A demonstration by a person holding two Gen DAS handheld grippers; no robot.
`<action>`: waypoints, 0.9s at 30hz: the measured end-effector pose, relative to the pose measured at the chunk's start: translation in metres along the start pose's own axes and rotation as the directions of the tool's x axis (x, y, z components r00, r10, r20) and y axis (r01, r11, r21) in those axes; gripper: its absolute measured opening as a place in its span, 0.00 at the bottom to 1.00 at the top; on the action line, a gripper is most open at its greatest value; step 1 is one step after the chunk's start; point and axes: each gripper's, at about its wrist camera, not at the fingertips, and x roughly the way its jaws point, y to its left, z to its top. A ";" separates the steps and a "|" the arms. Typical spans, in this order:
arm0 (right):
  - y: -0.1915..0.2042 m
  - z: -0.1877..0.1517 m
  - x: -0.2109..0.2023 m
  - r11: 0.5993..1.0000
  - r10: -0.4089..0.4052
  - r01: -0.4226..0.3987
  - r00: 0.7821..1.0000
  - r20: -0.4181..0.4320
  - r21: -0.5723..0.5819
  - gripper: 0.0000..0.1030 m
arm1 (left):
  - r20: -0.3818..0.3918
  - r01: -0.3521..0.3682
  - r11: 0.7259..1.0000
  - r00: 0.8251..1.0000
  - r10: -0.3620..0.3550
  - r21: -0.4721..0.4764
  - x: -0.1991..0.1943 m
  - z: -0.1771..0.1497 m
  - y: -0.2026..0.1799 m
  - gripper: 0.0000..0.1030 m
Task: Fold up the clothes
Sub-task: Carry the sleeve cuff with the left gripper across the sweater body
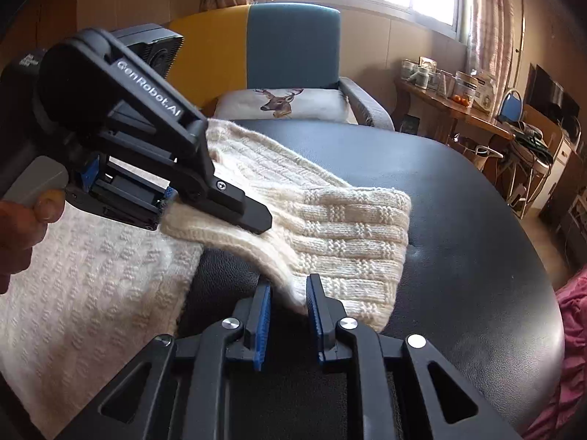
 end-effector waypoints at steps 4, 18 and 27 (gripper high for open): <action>-0.040 -0.003 -0.014 0.937 0.166 -0.179 0.984 0.069 0.301 0.18 | 0.087 -0.059 0.985 0.995 0.046 0.162 -0.034 0.016 -0.042 0.07; -0.087 -0.035 0.019 0.136 0.541 -0.625 0.697 0.471 0.769 0.34 | 0.413 -0.155 0.938 0.910 0.014 0.309 -0.207 0.077 -0.119 0.07; -0.041 -0.023 0.103 -0.377 0.470 -0.580 0.552 0.689 0.722 0.74 | 0.517 -0.194 0.928 0.856 0.003 0.317 -0.287 0.081 -0.116 0.07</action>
